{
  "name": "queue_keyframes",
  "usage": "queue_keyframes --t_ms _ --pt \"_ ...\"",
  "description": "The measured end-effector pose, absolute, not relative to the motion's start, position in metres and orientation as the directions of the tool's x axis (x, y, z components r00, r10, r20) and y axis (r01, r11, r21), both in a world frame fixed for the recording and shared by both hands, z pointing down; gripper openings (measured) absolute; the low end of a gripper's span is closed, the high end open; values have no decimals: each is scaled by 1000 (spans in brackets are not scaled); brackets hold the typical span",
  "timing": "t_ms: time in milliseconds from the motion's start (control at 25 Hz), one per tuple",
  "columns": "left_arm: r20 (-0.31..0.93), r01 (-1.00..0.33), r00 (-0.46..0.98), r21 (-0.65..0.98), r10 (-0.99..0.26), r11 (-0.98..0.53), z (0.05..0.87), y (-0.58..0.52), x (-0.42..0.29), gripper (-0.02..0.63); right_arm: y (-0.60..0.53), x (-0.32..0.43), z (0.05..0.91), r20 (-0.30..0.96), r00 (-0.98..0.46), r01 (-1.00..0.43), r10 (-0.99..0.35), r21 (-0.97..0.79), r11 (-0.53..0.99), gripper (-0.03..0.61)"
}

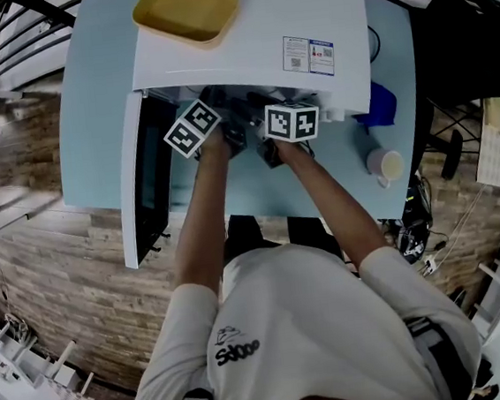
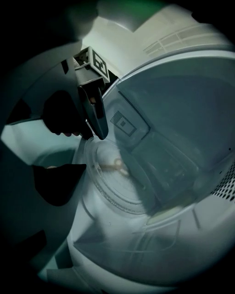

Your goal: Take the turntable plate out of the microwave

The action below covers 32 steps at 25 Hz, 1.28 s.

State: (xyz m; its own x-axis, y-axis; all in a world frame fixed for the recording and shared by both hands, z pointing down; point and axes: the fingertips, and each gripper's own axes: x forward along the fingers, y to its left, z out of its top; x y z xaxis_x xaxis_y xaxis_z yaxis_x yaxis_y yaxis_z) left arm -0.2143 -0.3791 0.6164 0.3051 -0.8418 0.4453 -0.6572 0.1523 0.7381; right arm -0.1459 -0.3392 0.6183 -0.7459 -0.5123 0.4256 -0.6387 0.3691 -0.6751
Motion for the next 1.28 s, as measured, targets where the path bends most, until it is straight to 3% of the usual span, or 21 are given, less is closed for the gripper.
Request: queue_keyframes --t_ms 160,280,640,840,1280 --pt "425 -494 354 841 -833 219 617 -380 -206 178 -339 -137 619 414 -732 -636 -541 -700 325 190" --pt "381 -445 374 874 -846 197 611 -382 -202 169 -341 -134 616 390 -728 -614 -564 -736 285 190" --pt "360 -475 382 867 -851 153 603 -377 -208 46 -352 -136 614 364 -696 -584 -619 -788 193 190" --pt "336 -476 418 872 -844 111 597 -375 -204 41 -367 -132 613 336 -626 -567 -704 -816 114 186" --pt "376 -474 500 873 -780 117 614 -366 -202 43 -366 -121 620 233 -528 -337 -817 -940 -51 61"
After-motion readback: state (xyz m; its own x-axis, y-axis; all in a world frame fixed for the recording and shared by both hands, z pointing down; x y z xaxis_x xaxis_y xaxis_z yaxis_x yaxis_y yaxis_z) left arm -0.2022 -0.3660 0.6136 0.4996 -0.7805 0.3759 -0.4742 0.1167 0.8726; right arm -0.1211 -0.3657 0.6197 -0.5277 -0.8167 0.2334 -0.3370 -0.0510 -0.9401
